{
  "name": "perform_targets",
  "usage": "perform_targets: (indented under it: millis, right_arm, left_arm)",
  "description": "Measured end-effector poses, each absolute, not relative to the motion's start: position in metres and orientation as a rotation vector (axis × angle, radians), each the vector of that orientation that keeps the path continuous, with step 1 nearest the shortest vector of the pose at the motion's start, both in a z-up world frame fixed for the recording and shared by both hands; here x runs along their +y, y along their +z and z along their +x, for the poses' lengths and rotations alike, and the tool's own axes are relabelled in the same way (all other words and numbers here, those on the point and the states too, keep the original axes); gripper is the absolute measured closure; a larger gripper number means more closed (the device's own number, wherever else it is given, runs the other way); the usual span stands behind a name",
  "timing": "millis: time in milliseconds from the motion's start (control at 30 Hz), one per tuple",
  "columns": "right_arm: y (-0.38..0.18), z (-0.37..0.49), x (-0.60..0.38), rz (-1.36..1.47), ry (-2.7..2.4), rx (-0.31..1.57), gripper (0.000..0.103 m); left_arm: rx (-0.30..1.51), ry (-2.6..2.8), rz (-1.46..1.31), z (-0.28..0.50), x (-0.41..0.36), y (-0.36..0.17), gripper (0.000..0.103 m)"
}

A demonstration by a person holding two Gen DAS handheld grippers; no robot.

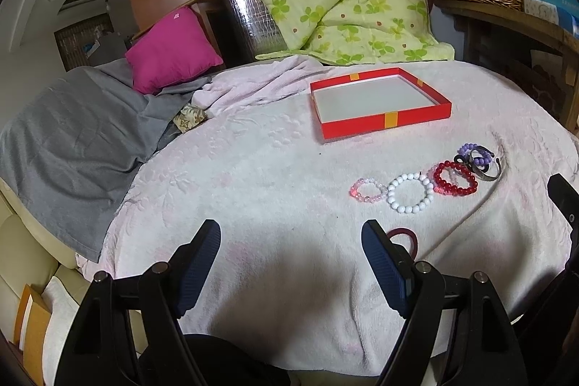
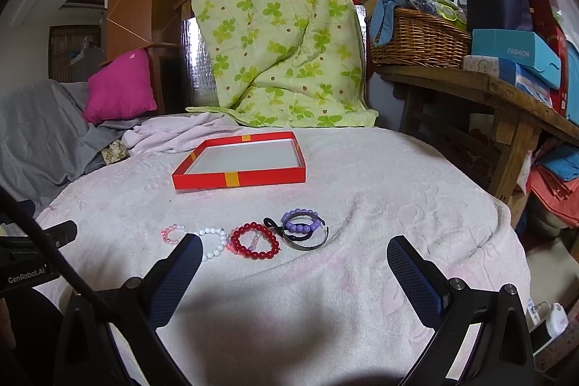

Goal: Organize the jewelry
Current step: 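Move left tool toward the maroon band while right tool approaches the silver bangle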

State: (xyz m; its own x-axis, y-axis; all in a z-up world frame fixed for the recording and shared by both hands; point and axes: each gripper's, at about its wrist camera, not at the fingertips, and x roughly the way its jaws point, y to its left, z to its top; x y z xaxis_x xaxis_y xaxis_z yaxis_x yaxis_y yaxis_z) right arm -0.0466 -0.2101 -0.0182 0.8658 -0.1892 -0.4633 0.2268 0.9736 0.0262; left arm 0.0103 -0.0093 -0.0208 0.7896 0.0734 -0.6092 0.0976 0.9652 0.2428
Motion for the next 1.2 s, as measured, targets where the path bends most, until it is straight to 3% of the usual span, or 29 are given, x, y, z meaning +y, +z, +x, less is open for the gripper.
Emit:
perform_targets:
  millis: [867, 1033, 1200]
  right_arm:
    - [-0.025, -0.013, -0.233, 0.050, -0.214, 0.545, 0.000]
    - [-0.038, 0.015, -0.261, 0.075, -0.164, 0.643, 0.000]
    - [-0.056, 0.040, -0.281, 0.156, -0.125, 0.729, 0.007]
  left_arm:
    - [0.733, -0.055, 0.266, 0.045, -0.009, -0.050, 0.022]
    - [0.816, -0.123, 0.257, 0.076, -0.011, -0.071, 0.022]
    - [0.896, -0.215, 0.217, 0.098, -0.009, -0.097, 0.022]
